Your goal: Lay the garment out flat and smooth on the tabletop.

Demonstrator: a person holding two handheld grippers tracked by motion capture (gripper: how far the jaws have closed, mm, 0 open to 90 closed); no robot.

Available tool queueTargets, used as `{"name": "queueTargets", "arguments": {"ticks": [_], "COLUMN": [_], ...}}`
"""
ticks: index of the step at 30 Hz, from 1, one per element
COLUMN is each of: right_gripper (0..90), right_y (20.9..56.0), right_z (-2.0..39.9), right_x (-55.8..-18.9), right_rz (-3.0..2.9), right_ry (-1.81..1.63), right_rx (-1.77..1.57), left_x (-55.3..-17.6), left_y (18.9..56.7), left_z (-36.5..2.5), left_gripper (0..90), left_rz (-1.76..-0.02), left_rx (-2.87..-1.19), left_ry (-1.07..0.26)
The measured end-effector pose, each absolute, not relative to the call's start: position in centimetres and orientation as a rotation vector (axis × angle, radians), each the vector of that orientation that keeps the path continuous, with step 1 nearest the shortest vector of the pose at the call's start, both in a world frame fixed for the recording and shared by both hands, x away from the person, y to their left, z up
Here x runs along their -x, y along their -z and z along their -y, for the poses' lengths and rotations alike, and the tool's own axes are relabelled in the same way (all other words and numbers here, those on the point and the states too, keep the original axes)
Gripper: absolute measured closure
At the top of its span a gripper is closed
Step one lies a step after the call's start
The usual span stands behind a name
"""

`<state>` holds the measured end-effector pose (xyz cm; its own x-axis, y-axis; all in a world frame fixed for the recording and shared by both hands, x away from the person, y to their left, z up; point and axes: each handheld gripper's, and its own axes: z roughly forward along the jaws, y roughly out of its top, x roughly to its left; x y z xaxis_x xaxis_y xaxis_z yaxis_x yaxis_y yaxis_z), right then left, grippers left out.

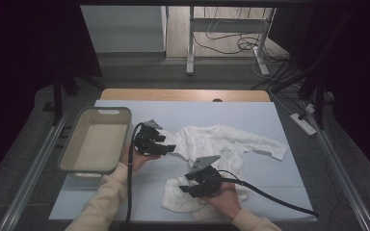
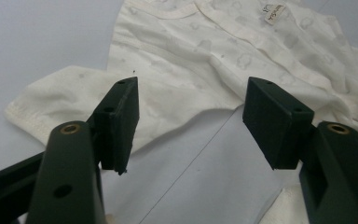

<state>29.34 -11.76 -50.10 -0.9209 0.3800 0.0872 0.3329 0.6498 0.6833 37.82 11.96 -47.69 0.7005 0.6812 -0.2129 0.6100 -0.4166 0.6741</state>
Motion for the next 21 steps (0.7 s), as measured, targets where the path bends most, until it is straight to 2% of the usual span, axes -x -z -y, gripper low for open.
{"name": "queueTargets", "arguments": {"ticks": [4, 12, 21], "right_gripper": [54.6, 84.5, 85.7], "right_y": [50.7, 51.4, 51.2], "right_z": [11.6, 11.2, 10.3], "right_x": [-29.4, -29.1, -27.3], "right_rz": [-2.807, -2.866, -2.927], "right_ry": [-1.080, -1.013, -1.046], "right_rx": [-0.605, -0.525, -0.405], "left_x": [-37.8, -37.8, -37.8], "left_y": [47.6, 47.6, 47.6], "left_z": [-12.1, -12.0, -12.0], "left_gripper": [36.7, 36.6, 36.6], "left_rz": [-0.981, -0.975, -0.978], "left_rx": [-2.146, -2.151, -2.146], "left_ry": [-0.121, -0.123, -0.124]}}
